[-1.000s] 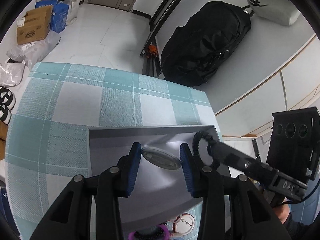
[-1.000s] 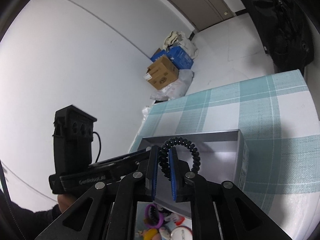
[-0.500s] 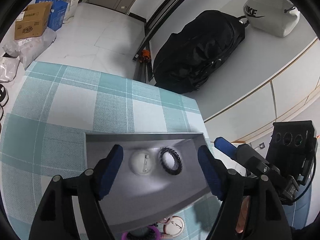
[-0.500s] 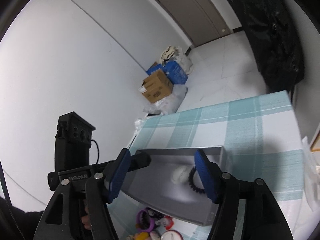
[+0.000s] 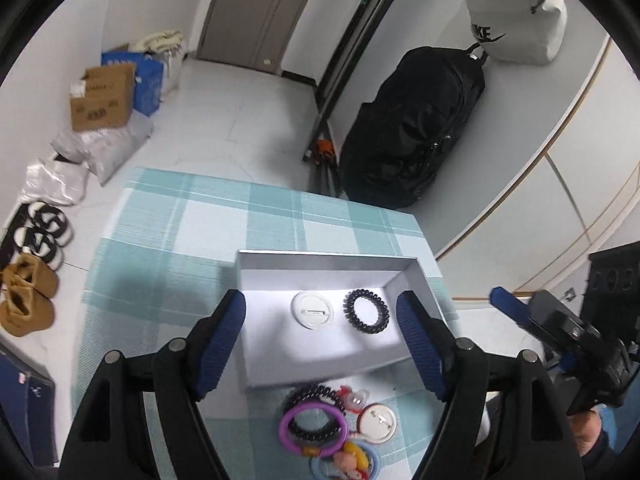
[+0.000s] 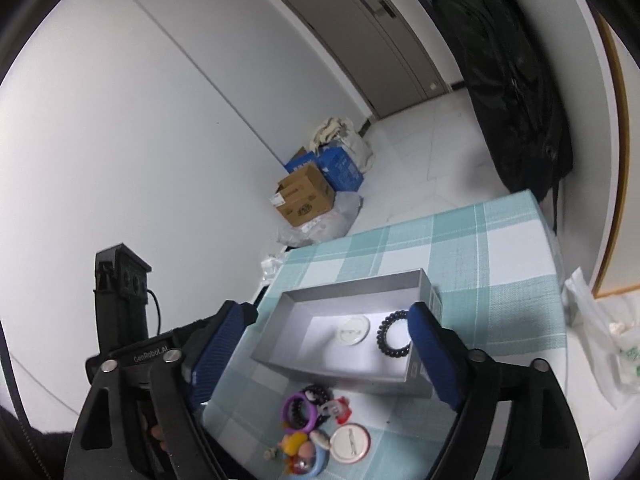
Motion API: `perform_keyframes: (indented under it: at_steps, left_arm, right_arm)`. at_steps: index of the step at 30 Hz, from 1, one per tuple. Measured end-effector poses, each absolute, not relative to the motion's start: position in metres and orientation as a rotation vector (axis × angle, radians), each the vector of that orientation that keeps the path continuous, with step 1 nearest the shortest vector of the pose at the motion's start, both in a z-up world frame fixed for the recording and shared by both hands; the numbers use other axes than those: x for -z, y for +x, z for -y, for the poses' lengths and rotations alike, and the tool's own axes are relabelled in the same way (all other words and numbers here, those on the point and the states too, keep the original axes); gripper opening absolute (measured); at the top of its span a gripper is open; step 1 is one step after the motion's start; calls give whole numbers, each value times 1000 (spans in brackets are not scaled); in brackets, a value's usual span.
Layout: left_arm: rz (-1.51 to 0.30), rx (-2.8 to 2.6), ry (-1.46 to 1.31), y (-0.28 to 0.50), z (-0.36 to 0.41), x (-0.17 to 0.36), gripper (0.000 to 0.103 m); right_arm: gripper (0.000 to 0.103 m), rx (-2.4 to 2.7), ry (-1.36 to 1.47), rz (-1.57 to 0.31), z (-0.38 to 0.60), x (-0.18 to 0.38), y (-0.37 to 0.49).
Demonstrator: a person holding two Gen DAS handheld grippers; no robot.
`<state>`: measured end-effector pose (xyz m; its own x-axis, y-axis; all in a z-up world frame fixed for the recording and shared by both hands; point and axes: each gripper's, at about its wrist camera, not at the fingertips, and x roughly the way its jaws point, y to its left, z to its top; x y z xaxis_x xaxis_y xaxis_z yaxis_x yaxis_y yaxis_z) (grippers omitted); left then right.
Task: Organize jewelry
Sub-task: 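Lower both held items into the silver box and open both grippers, then lift both grippers out of the box back over the pile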
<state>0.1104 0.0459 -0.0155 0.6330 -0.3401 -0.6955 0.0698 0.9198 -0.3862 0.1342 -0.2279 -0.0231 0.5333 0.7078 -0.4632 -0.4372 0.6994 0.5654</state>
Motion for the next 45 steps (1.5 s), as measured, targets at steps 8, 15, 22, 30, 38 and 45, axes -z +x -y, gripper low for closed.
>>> perform_keyframes:
  at_steps: [8,15,22,30,38,45]
  left_arm:
    - [-856,174,-264,67,-41,25,75]
    - [-923,155,-199,41,-33,42,77]
    - [-1014,158,-86,21,-22,63,78]
    - [-1085,196,-45,19,-20,77,78]
    - [-1096,226,-27,22,-15,80,69]
    - [-1110,273,17,20,-2,86,26]
  right_arm:
    - [103,-667,298,-681,223,24,100]
    - [103,-599,249,-653,224,29,84]
    - [103,-575,180,-662,221,33,70]
    - [103,-563,143,-688,218,38,65]
    - [103,-522,97,-704,214,42,64]
    - [103,-502,91,-701,217,42,65]
